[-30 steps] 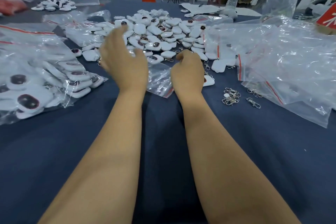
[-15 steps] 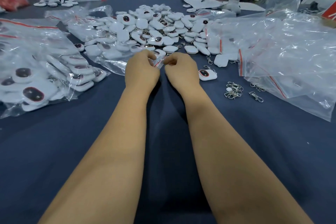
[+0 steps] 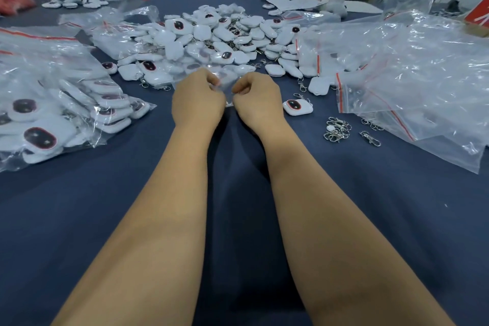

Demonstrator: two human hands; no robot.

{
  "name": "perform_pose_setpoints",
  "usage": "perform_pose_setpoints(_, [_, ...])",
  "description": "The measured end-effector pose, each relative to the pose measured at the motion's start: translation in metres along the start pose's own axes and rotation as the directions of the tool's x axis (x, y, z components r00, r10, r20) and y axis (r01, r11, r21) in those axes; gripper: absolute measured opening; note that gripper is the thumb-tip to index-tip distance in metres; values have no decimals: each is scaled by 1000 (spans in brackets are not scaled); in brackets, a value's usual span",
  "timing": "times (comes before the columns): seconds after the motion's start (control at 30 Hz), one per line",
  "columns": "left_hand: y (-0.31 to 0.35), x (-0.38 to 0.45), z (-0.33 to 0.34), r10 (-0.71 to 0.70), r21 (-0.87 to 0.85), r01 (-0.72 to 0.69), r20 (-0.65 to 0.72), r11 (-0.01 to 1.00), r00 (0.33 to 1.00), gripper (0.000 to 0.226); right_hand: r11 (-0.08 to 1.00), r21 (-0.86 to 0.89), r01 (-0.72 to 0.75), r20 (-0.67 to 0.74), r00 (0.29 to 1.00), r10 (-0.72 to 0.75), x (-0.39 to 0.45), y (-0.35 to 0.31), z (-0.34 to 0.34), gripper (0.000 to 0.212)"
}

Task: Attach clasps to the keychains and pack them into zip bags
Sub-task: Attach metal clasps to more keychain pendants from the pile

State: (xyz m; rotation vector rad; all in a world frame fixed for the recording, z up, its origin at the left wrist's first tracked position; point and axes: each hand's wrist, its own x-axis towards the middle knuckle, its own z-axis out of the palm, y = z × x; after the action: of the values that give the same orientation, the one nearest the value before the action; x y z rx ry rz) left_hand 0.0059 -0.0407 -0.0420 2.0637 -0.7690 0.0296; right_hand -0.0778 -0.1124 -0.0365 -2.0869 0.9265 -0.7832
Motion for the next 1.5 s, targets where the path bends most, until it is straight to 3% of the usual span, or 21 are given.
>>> perform_pose_setpoints(0.1, [1, -1, -5, -114, -220, 63, -227, 973, 967, 19, 993, -118, 17, 11, 1000, -16, -2, -2, 1, 23])
perform_pose_setpoints(0.2, [0, -2, -8, -95, -262, 14, -301, 965, 949, 23, 993, -112, 45, 3, 999, -45, -7, -6, 0, 20])
perform_pose_setpoints(0.3, [1, -4, -7, 10, -127, -41, -237, 991, 971, 31, 957, -286, 35, -184, 979, -91, -5, -8, -6, 22])
perform_pose_setpoints(0.4, [2, -5, -6, 38, -78, -49, -136, 996, 990, 46, 858, -473, -202, -331, 943, 39, -2, -1, -14, 38])
perform_pose_setpoints(0.47, [1, -4, -4, 42, -82, -48, -72, 996, 996, 51, 815, -498, -296, -284, 944, 170, -1, 4, -17, 42])
perform_pose_setpoints(0.53, [0, -2, -1, 56, -49, -57, -33, 997, 998, 50, 808, -514, -287, -204, 956, 210, -1, 7, -17, 40])
perform_pose_setpoints(0.73, [-2, 6, 2, 53, 29, -53, -4, 998, 999, 74, 892, -445, -82, -134, 991, 24, 2, 8, -16, 13])
perform_pose_setpoints(0.9, [-1, 6, 3, 44, 35, -45, 9, 998, 999, 66, 902, -429, -54, -90, 996, 16, 9, 14, -9, 37])
perform_pose_setpoints(1.0, [0, 3, 1, 83, -47, -83, -11, 995, 997, 25, 940, -330, -82, -131, 991, 41, 12, 16, -10, 37])
perform_pose_setpoints(1.1, [1, 1, 1, 75, -68, -72, 44, 995, 996, 34, 982, -165, -86, -216, 975, 49, 12, 11, -11, 37])
perform_pose_setpoints(1.2, [2, -1, 1, 71, 8, -73, 148, 997, 986, 30, 982, 178, -57, -274, 956, 105, 9, 7, -10, 28])
perform_pose_setpoints(1.27, [3, 0, 3, 78, 120, -100, 174, 988, 982, 29, 890, 453, -46, -268, 946, 185, 7, 3, -11, 24])
perform_pose_setpoints(1.37, [2, 1, 4, 45, 281, -96, 183, 955, 982, 45, 718, 694, -52, -161, 961, 225, 8, -3, -13, 10])
perform_pose_setpoints(1.43, [2, 3, 6, 38, 305, -92, 178, 948, 983, 47, 585, 810, -48, -51, 987, 152, 8, -8, -13, 13])
perform_pose_setpoints(1.5, [0, 4, 7, 45, 287, -93, 169, 953, 985, 46, 557, 828, -63, 32, 997, 66, 7, -10, -11, 22])
